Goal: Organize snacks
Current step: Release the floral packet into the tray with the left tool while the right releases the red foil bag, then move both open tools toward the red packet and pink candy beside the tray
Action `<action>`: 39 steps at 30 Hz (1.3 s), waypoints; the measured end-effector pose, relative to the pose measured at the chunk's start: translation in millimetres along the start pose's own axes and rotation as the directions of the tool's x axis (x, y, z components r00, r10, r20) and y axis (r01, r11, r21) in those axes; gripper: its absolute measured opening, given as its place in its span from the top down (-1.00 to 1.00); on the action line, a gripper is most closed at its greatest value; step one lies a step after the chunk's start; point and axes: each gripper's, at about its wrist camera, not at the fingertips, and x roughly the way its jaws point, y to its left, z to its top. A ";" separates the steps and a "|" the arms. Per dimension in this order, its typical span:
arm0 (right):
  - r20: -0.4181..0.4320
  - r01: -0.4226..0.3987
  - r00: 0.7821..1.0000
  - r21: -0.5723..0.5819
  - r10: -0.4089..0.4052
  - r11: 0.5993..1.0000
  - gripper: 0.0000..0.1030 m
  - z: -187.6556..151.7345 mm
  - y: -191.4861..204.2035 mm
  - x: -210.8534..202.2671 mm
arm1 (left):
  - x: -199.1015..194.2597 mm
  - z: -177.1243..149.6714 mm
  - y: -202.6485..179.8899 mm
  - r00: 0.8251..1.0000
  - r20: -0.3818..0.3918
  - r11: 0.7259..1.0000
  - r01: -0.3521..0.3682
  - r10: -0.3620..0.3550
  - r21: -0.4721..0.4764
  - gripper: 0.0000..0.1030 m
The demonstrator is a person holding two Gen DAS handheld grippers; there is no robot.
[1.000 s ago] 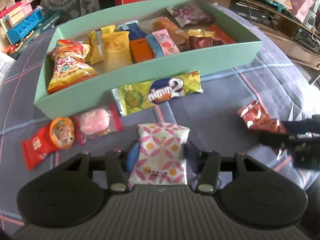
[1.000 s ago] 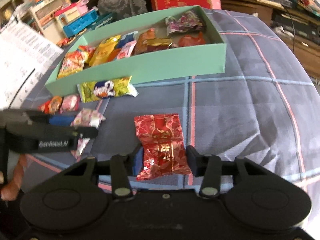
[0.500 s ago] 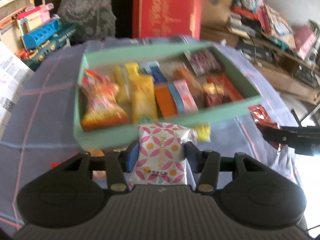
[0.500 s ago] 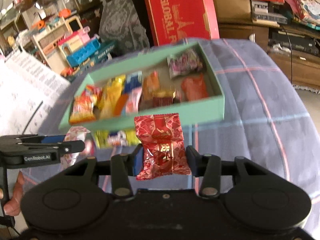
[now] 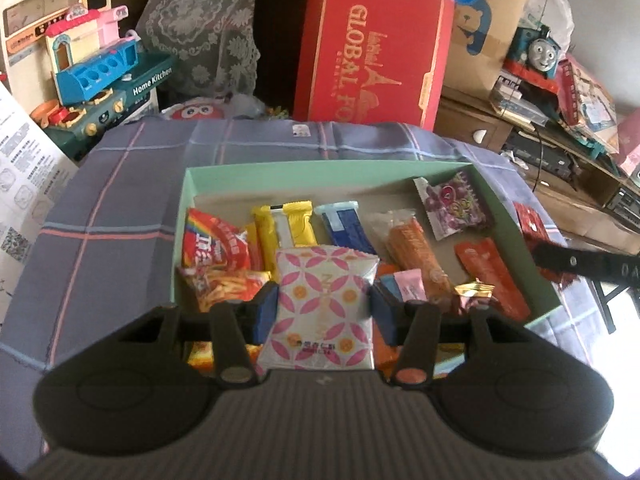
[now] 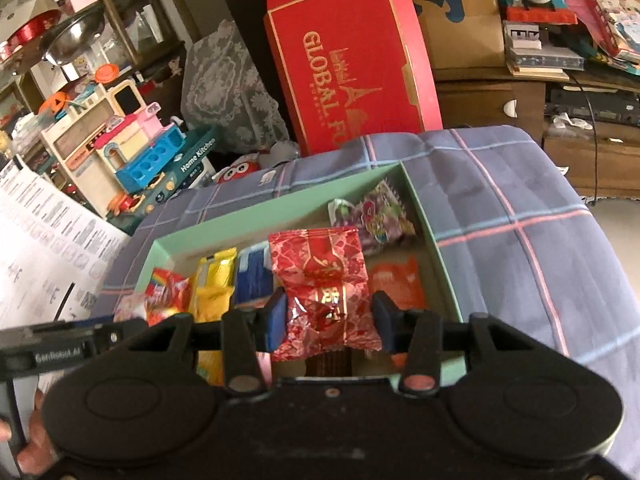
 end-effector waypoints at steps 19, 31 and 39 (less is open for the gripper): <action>0.004 0.031 1.000 -0.010 -0.031 0.999 -0.91 14.0 15.5 57.5 | 25.7 5.4 2.2 0.997 0.009 0.997 -0.082 0.081 0.015 -1.00; -0.003 0.026 1.000 -0.038 -0.026 0.999 -1.00 -0.1 23.7 27.5 | 4.1 -7.6 0.8 0.998 -0.007 0.998 -0.063 0.063 -0.008 -1.00; 0.016 -0.002 1.000 -0.075 0.004 0.997 -1.00 -13.5 42.1 -7.5 | -26.7 -26.1 5.0 0.997 0.022 0.997 -0.072 0.072 0.005 -1.00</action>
